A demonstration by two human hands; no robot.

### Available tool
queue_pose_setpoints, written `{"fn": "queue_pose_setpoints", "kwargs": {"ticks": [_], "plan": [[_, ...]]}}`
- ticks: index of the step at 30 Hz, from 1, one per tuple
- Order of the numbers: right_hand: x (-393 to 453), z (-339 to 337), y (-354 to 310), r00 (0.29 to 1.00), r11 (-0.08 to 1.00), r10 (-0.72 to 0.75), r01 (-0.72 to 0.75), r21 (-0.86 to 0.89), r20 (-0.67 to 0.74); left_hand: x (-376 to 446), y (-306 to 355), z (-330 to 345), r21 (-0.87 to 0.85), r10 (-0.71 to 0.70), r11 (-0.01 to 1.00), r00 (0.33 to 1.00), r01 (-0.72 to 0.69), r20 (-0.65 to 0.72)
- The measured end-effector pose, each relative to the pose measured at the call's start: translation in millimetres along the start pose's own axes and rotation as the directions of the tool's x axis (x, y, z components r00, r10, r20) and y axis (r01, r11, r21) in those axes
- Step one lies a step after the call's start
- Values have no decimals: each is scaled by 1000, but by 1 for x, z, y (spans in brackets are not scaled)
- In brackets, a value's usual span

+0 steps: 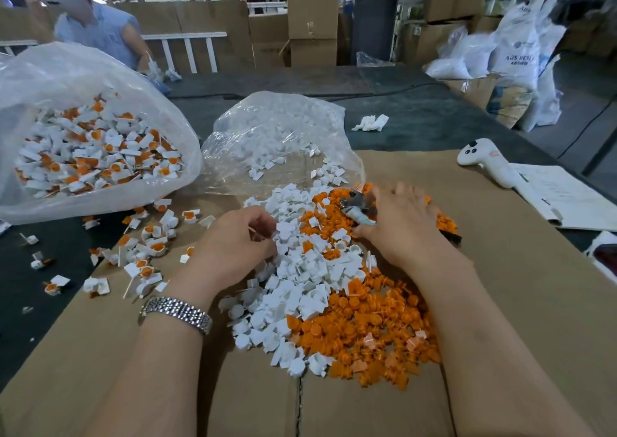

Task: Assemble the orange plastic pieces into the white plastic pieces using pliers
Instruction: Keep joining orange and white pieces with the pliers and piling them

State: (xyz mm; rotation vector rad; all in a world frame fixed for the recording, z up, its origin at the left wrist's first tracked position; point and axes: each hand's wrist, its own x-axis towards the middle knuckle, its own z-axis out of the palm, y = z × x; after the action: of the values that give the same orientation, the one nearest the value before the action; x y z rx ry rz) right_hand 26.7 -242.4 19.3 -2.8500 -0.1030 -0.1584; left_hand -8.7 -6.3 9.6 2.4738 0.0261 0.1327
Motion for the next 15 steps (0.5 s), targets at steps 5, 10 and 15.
{"fn": "queue_pose_setpoints", "kwargs": {"ticks": [5, 10, 15], "plan": [[-2, -3, -6, 991, 984, -128, 123, -131, -31, 2, -3, 3, 44, 7, 999, 1000, -8, 7], [-4, 3, -11, 988, 956, -155, 146, -255, -13, 3, -2, 9, 138, 22, 990, 997, -12, -70], [-3, -1, -9, 981, 963, -149, 115, -243, -126, 5, -4, 7, 163, 42, 986, 992, -22, -118]]}}
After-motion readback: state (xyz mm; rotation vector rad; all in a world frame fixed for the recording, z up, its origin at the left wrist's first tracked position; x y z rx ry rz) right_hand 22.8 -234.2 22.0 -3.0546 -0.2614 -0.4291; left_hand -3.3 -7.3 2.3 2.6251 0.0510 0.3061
